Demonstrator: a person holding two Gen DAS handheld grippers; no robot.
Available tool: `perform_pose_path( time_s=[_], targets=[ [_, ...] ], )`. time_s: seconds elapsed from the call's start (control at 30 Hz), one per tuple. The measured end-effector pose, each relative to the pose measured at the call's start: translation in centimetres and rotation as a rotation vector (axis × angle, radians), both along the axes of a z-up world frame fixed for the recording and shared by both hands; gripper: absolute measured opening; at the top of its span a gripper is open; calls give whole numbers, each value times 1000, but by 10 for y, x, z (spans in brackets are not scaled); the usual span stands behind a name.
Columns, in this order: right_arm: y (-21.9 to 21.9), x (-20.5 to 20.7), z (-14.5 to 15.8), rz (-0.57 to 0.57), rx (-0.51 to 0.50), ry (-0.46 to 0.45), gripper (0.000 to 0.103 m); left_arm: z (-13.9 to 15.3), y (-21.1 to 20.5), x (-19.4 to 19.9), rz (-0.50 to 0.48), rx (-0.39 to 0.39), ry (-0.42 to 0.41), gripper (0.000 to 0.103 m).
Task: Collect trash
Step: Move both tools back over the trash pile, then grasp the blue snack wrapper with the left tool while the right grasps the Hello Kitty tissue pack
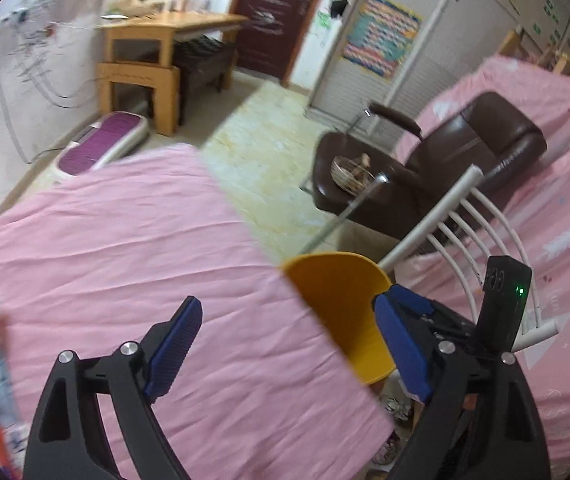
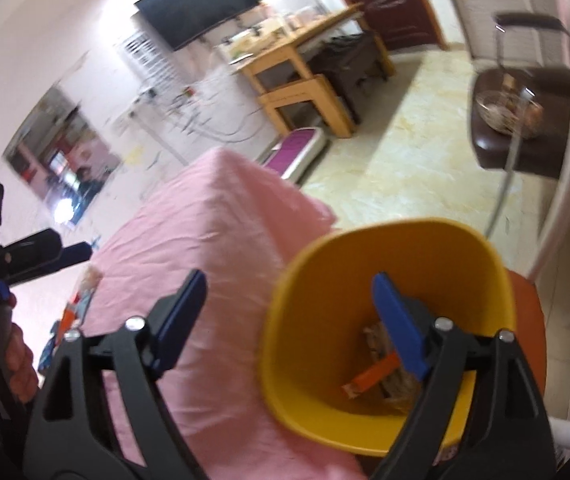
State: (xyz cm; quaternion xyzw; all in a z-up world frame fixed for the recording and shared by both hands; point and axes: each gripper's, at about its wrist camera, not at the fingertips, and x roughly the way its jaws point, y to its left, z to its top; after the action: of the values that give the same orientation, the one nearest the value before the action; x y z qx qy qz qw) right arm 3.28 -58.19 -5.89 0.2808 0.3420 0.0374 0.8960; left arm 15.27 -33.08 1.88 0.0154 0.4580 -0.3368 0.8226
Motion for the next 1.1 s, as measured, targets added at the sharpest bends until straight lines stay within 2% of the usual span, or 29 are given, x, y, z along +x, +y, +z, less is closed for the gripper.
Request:
perform_pose_path(
  time_s=[0.1, 0.27, 0.37, 0.47, 0.6, 0.77, 0.83, 0.93, 0.97, 1.0, 1.03, 1.07, 1.1],
  targets=[
    [31, 9, 18, 68, -28, -23, 87, 15, 54, -8, 68, 17, -52, 84],
    [87, 21, 47, 184, -68, -65, 94, 28, 158, -26, 174, 95, -120, 84],
    [120, 29, 60, 251, -87, -79, 95, 29, 218, -35, 257, 153, -125, 84],
    [163, 37, 70, 339, -107, -85, 96, 25, 258, -43, 304, 218, -126, 84],
    [215, 41, 75, 447, -148, -81, 96, 14, 279, -55, 281, 300, -125, 84],
    [267, 38, 74, 540, -223, -63, 96, -10, 274, -68, 144, 384, -130, 84],
    [281, 36, 74, 559, -237, -55, 96, -18, 270, -72, 97, 388, -127, 84],
    [288, 33, 72, 567, -251, -43, 97, -27, 270, -71, 52, 339, -111, 84],
    [290, 33, 72, 569, -257, -37, 97, -29, 271, -71, 43, 321, -110, 76],
    [293, 31, 71, 569, -264, -30, 97, -32, 273, -71, 34, 302, -97, 59],
    [296, 30, 70, 570, -268, -25, 97, -35, 274, -71, 25, 290, -84, 49],
    [299, 29, 69, 574, -274, -17, 97, -39, 274, -73, 18, 280, -78, 35],
    [305, 29, 69, 575, -279, -13, 97, -42, 275, -74, 14, 272, -76, 32]
  ],
)
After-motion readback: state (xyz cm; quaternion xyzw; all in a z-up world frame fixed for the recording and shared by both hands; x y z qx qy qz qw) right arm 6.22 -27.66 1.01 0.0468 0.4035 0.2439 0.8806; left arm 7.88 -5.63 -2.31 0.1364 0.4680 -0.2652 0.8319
